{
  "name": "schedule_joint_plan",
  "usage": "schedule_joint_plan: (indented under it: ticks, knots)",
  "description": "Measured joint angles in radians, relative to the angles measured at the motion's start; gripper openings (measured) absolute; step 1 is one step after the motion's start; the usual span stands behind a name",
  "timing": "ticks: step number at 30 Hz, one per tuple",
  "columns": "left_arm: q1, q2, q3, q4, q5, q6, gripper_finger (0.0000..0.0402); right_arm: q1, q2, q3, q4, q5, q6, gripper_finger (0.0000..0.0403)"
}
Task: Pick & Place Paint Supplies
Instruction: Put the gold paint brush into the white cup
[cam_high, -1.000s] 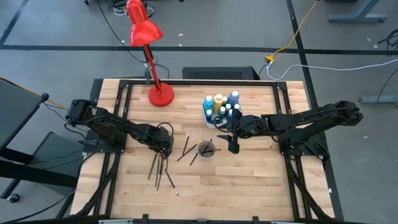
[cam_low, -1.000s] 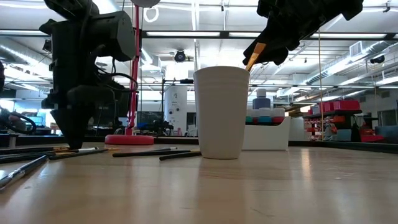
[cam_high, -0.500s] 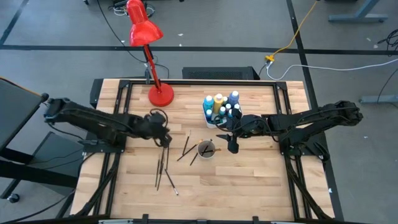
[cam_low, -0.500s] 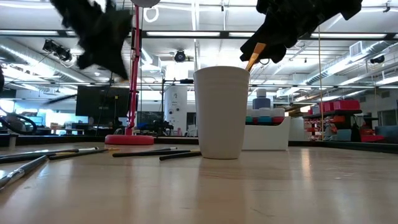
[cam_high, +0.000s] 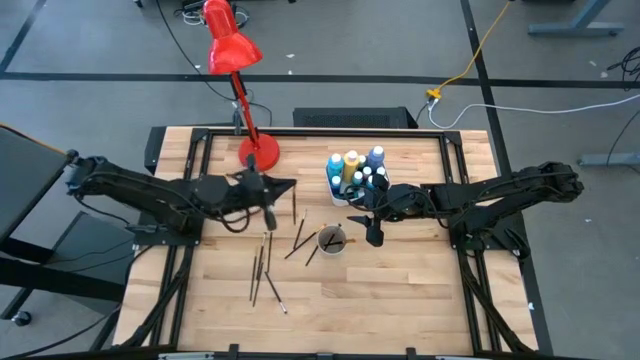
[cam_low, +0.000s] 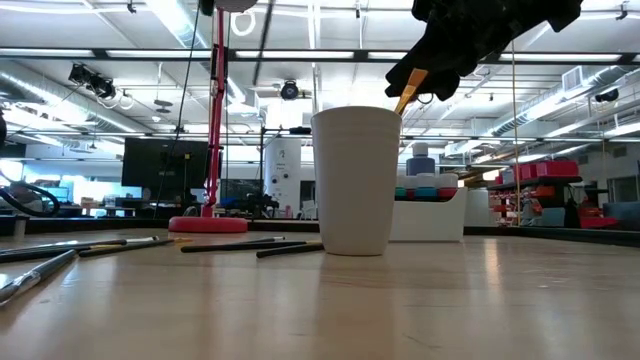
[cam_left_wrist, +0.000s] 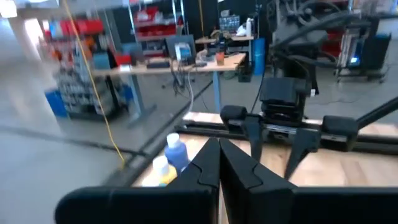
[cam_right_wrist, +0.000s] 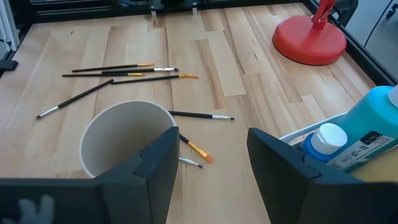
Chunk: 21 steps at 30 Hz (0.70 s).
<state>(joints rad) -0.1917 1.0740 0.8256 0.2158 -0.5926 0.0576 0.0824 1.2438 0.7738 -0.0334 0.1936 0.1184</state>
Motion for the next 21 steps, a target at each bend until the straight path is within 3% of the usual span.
schedule_joint_plan:
  ticks: [6,11,15,21]
  knots:
    - [0.000,0.173,-0.001,0.280,0.071,0.215,0.0004,0.000,0.000,0.000,0.000,0.000,0.000,0.0194]
    - [0.000,0.335,-0.001,0.508,0.146,0.235,0.0004,0.000,0.000,0.000,0.000,0.000,0.000,0.0194]
    - [0.000,0.403,-0.001,0.568,0.150,0.203,0.0004,0.000,0.000,0.000,0.000,0.000,0.000,0.0194]
    - [0.001,0.468,-0.001,0.523,0.155,0.074,0.0005,0.000,0.000,0.000,-0.001,0.000,0.000,0.0194]
